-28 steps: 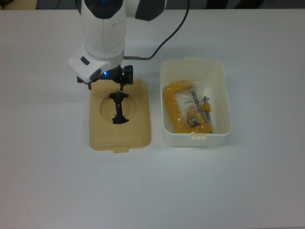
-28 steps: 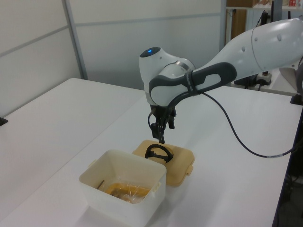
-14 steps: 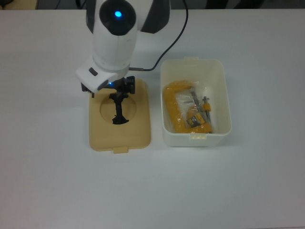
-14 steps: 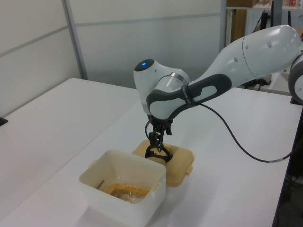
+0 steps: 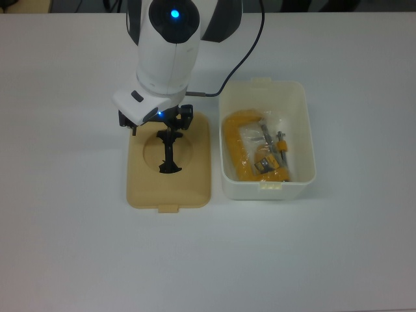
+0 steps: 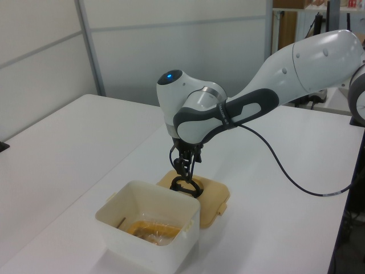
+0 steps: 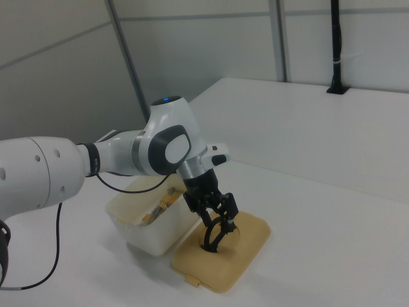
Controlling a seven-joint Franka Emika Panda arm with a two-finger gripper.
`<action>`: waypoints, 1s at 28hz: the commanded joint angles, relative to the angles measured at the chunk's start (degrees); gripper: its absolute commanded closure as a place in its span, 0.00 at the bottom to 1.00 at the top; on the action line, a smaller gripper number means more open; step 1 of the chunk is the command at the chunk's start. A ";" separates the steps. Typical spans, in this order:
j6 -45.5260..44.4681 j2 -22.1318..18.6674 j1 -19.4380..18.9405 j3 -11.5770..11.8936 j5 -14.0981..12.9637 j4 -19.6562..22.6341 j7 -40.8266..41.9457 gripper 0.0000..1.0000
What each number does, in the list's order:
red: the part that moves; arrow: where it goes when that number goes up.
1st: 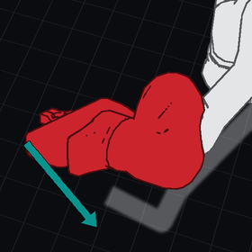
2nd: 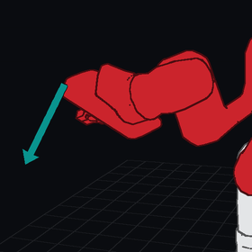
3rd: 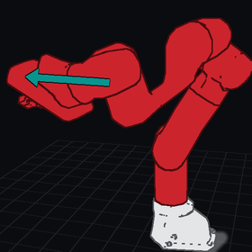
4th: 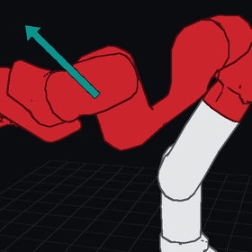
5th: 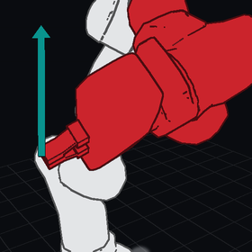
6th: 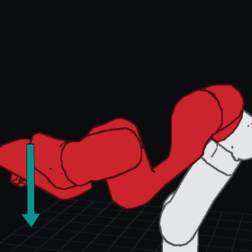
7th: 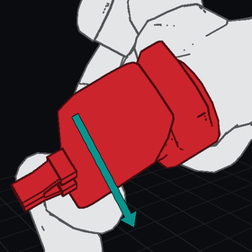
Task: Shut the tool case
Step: 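Lower the gripper onto the black handle and close it, then lift the beige lid by its handle and carry it toward the white case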
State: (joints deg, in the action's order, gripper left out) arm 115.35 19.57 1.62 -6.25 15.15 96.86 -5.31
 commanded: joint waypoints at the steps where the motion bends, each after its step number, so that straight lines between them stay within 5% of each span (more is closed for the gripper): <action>1: 0.14 0.03 1.02 -1.13 0.49 -1.85 -1.28 0.20; 28: -0.30 3.46 0.40 -3.33 2.34 -1.85 -3.13 0.25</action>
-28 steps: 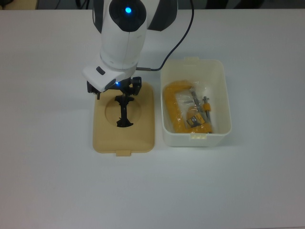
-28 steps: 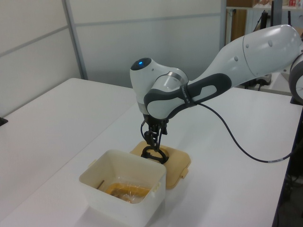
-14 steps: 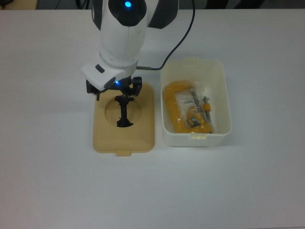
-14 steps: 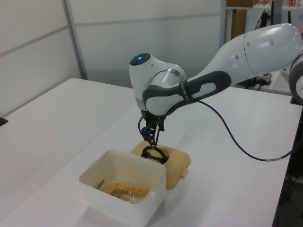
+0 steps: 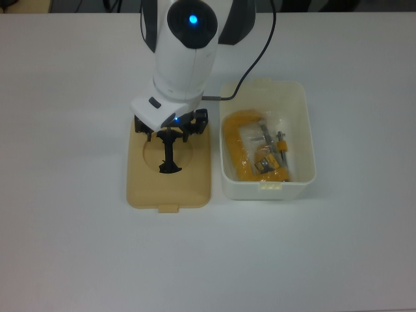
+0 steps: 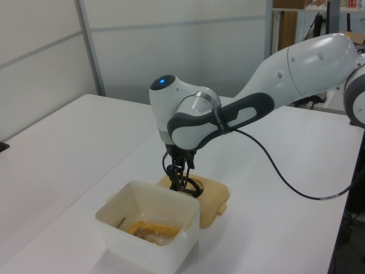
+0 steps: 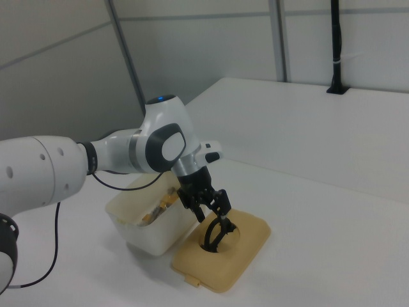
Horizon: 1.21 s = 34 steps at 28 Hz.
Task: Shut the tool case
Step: 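Lift the beige lid by its handle and carry it toward the white case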
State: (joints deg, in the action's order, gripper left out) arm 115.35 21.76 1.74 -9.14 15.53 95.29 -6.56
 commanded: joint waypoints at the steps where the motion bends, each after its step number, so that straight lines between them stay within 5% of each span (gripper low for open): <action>1: -0.21 1.36 0.28 -0.44 1.96 -0.28 -1.79 0.40; 4: -0.21 1.36 0.28 -0.44 1.96 -0.37 -1.96 0.87; 6: -0.30 1.36 0.20 -0.53 1.87 -0.37 -2.84 1.00; 27: -4.25 0.48 0.28 -1.23 0.90 -4.15 -4.60 1.00; 34: -11.90 0.30 0.72 -1.41 -1.73 -10.30 -3.99 1.00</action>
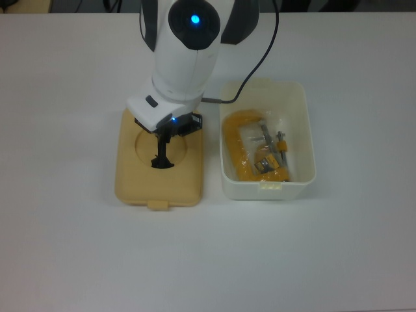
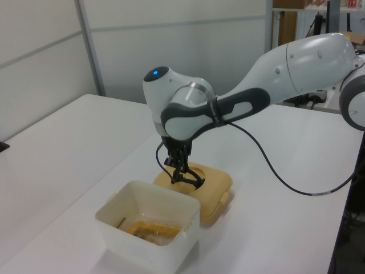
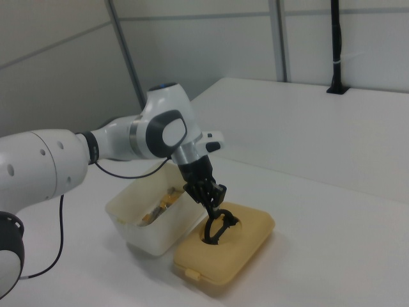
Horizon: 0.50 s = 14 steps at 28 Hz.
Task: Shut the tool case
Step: 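Lift the beige lid by its handle and carry it toward the white case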
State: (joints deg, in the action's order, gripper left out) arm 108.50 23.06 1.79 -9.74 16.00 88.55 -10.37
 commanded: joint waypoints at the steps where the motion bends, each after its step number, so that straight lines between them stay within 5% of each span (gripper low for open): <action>1: -5.40 -1.09 0.67 -0.89 -2.55 -4.08 -0.01 1.00; 14: -9.88 -6.19 -0.56 -1.33 -8.96 -8.65 2.63 1.00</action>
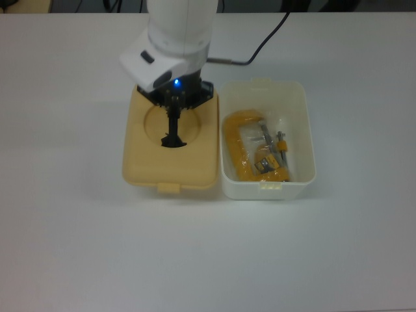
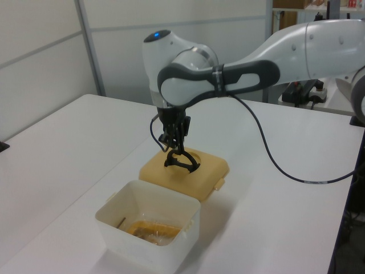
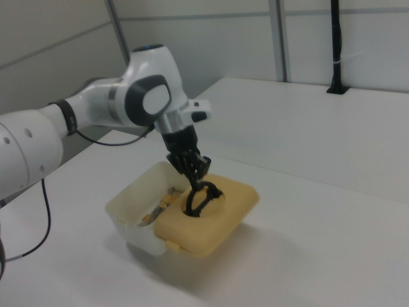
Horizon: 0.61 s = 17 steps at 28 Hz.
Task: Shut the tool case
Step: 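Lift the beige lid by its handle and carry it toward the white case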
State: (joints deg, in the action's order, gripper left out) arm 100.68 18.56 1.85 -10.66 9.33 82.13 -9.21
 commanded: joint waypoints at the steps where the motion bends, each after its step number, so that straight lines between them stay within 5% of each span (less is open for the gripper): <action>1: -2.50 -1.69 -0.71 -0.42 -2.56 -2.59 1.48 1.00; 17: -3.74 -1.78 -1.59 -0.07 -5.20 -5.58 1.74 1.00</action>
State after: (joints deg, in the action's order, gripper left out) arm 99.19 16.85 0.78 -11.19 6.52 78.21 -9.11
